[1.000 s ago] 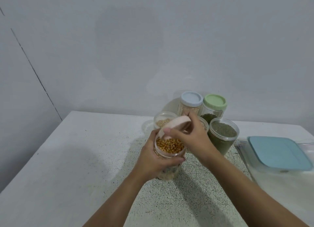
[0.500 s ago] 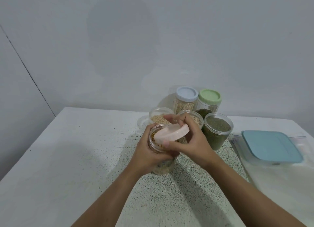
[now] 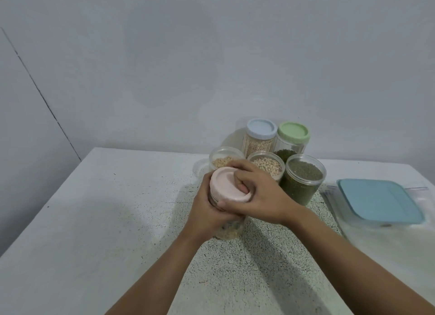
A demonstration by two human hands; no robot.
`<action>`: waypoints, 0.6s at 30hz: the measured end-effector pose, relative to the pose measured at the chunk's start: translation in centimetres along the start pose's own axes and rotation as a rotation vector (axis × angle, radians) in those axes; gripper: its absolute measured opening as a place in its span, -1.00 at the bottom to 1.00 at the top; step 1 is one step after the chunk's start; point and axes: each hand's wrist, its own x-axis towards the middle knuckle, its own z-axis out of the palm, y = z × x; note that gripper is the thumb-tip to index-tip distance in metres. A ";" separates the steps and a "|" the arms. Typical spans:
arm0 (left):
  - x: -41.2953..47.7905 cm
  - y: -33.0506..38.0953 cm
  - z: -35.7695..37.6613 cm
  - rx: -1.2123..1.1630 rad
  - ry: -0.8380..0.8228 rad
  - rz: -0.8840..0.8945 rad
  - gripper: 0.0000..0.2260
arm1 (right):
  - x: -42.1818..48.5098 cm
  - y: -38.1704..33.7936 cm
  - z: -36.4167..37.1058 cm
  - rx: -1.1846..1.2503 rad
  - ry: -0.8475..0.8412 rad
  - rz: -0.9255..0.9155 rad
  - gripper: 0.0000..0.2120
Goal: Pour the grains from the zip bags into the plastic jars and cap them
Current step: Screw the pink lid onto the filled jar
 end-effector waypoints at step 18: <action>0.1 -0.4 0.3 -0.035 -0.021 -0.048 -0.27 | 4.5 -5.2 -2.5 -0.782 -0.291 0.087 -0.21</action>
